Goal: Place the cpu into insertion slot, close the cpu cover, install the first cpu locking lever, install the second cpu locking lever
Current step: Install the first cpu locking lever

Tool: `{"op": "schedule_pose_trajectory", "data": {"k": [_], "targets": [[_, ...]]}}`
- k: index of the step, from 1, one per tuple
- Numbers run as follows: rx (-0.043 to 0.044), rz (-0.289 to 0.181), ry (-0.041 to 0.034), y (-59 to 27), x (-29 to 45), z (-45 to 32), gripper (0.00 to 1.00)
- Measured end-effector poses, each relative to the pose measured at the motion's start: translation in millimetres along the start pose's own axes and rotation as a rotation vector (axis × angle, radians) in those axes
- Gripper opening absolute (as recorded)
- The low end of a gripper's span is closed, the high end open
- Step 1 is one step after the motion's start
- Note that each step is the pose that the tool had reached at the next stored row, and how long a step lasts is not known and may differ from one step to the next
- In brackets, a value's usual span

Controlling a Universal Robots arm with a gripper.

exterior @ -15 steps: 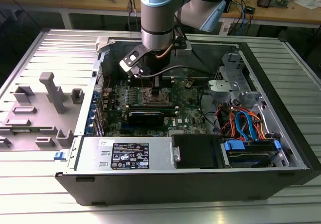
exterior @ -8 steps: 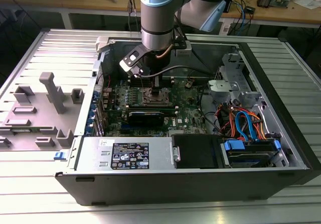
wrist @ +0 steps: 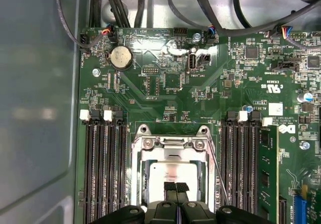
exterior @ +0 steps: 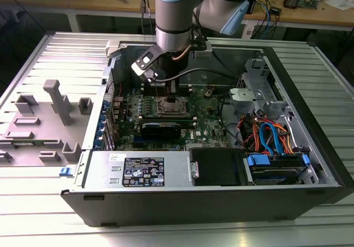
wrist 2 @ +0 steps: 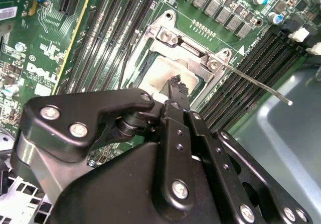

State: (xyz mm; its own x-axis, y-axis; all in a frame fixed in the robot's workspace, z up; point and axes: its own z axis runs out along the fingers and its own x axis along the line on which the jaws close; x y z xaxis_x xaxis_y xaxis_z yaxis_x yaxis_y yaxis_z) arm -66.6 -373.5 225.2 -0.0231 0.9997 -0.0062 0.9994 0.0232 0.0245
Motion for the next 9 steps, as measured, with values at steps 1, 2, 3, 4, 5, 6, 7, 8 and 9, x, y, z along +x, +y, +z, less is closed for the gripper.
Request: {"op": "schedule_pose_trajectory", "data": {"k": [1,2,3,4,5,6,7,8,9], "targets": [[0.0001,0.0,-0.0001,0.0,0.0,-0.9,0.11],[0.0001,0.0,0.0,0.1,0.0,-3.6,0.11],[0.0001,0.0,0.0,0.1,0.0,-5.7,0.11],[0.0001,0.0,-0.0001,0.2,-0.1,-7.7,0.11],[0.0,0.0,0.0,0.2,-0.1,-10.1,0.11],[0.0001,0.0,-0.0001,0.3,-0.1,-11.3,0.11],[0.0,0.0,-0.0001,0.3,-0.1,-12.6,0.11],[0.0001,0.0,-0.0002,0.4,-0.1,-15.9,0.11],[0.0001,0.0,-0.0001,0.4,-0.1,-18.1,0.11]]}}
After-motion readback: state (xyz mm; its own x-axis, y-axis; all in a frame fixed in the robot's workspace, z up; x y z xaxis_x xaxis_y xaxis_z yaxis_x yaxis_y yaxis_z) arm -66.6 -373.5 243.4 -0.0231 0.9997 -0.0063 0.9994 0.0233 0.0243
